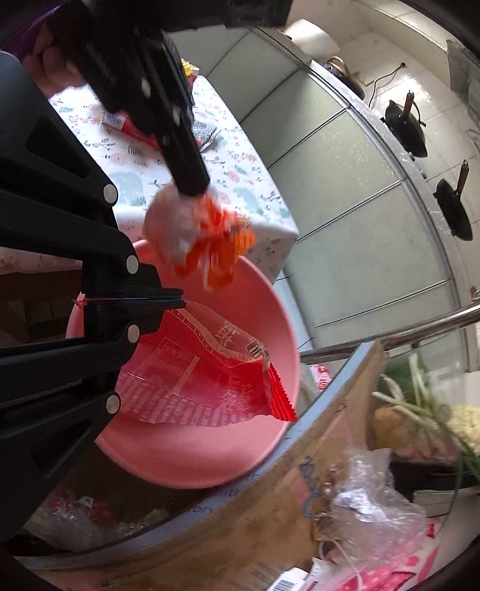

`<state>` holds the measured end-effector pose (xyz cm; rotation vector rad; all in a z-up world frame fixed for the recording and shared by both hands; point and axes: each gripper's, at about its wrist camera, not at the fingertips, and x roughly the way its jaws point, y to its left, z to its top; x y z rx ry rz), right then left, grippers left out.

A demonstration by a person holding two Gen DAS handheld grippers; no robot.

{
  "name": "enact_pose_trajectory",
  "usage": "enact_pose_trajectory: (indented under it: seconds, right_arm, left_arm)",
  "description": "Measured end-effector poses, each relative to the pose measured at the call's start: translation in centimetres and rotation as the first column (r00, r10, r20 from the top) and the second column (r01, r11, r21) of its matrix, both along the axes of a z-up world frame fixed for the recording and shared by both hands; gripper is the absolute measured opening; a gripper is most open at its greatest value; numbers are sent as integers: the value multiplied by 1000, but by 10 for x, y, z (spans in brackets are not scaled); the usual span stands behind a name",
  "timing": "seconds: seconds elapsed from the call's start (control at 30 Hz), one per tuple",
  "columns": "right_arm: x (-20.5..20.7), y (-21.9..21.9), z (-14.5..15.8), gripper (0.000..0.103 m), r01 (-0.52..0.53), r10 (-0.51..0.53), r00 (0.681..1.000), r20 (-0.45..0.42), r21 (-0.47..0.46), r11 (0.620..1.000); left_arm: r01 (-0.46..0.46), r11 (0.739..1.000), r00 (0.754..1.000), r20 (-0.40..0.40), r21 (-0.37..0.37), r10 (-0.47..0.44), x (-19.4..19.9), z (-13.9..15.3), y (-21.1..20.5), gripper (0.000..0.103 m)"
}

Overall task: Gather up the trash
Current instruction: 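Carry the bag and wrapper in both grippers over the pink bucket, then open both grippers to drop the bag and wrapper into the bucket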

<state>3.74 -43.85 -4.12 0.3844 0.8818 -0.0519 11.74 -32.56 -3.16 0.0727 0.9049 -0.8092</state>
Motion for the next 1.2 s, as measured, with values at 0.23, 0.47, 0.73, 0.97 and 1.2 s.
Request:
enact_pose_trajectory:
  seconds: [0.23,0.47,0.73,0.97,1.2]
  right_arm:
    - [4,-5,-13,1,10,-10,999,-52,15,1000]
    - [4,-10,-12,31,25,-25,998,-65,0,1000]
    - [-18,0,16,31,40,-39,999,33,-39,998]
    - [-42,43,33,31,-34,40,993,112,-56,998]
    - [-75,91,51,31,-109,114,979,167,-41,993]
  left_arm:
    - [-13,999,999,-41,37,15,6,-26,-11,7]
    - [-29,999,998,-48,15,30,3,-18,-8,30]
    - [-66,998,997,30,-4,66,-22,13,22,31]
    - [-149,989,986,78,-16,150,-56,40,72,33]
    - [-230,973,961,152,-14,230,-103,62,131,33]
